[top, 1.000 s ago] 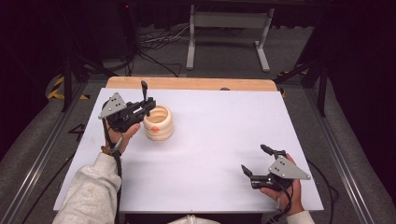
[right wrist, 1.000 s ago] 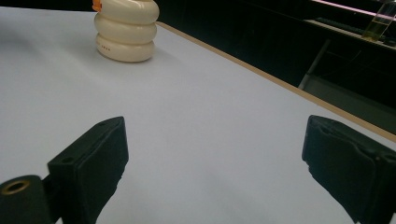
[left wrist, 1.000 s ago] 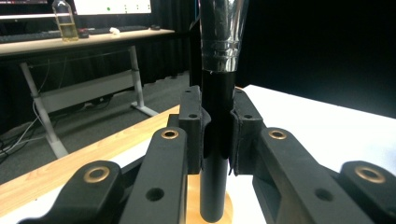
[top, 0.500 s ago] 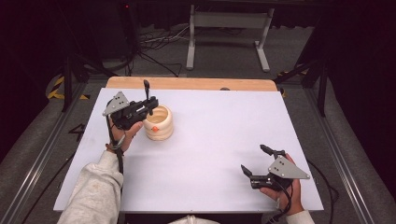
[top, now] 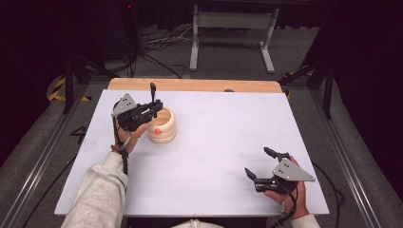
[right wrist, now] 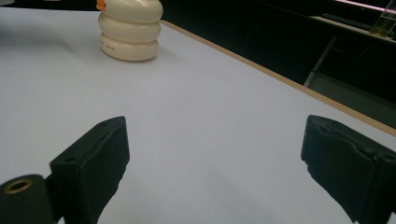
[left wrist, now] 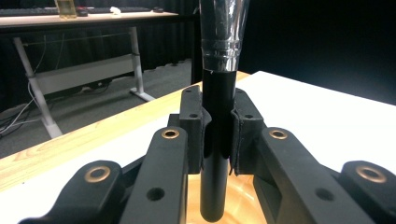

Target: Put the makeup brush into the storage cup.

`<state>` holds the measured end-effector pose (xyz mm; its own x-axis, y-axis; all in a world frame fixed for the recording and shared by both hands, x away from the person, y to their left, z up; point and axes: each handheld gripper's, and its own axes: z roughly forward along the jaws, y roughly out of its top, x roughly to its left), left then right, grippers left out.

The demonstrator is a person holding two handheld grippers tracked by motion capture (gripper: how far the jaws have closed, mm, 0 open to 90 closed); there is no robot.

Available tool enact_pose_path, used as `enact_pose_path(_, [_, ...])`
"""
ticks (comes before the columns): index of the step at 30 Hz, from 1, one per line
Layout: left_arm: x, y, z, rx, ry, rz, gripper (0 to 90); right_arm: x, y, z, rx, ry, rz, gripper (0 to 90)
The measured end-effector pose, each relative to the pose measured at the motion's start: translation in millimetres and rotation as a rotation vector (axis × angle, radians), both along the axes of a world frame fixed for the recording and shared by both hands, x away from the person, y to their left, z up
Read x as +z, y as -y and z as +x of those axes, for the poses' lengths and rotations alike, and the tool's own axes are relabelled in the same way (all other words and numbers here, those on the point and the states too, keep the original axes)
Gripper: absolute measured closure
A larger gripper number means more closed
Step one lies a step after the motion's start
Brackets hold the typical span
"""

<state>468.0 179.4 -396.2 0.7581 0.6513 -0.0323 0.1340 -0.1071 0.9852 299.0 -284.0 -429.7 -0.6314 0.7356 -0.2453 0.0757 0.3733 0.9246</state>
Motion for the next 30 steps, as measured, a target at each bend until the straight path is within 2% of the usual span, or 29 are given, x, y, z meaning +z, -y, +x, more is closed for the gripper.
enact_pose_path(5, [-4.6,5.6,2.6,-0.017,-0.011,0.007,78.6,0.3,-0.5,-0.7,0.003,-0.002,-0.004,8.7])
enact_pose_path(14, [-13.6,5.8,7.1,-0.016,-0.033,0.008,78.5,0.4,0.4,-0.2,0.002,-0.005,-0.006,8.8])
enact_pose_path(16, [-15.3,5.6,7.1,-0.019,-0.037,0.006,78.6,0.4,0.7,-0.2,0.001,-0.005,-0.006,8.8])
enact_pose_path(20, [-19.5,7.4,4.3,-0.026,-0.037,0.030,78.5,0.3,0.7,-0.3,0.002,-0.007,-0.009,9.0])
enact_pose_path(30, [-26.1,6.1,1.5,-0.044,-0.045,0.033,78.5,0.2,-0.6,-0.4,0.003,-0.007,-0.017,9.3])
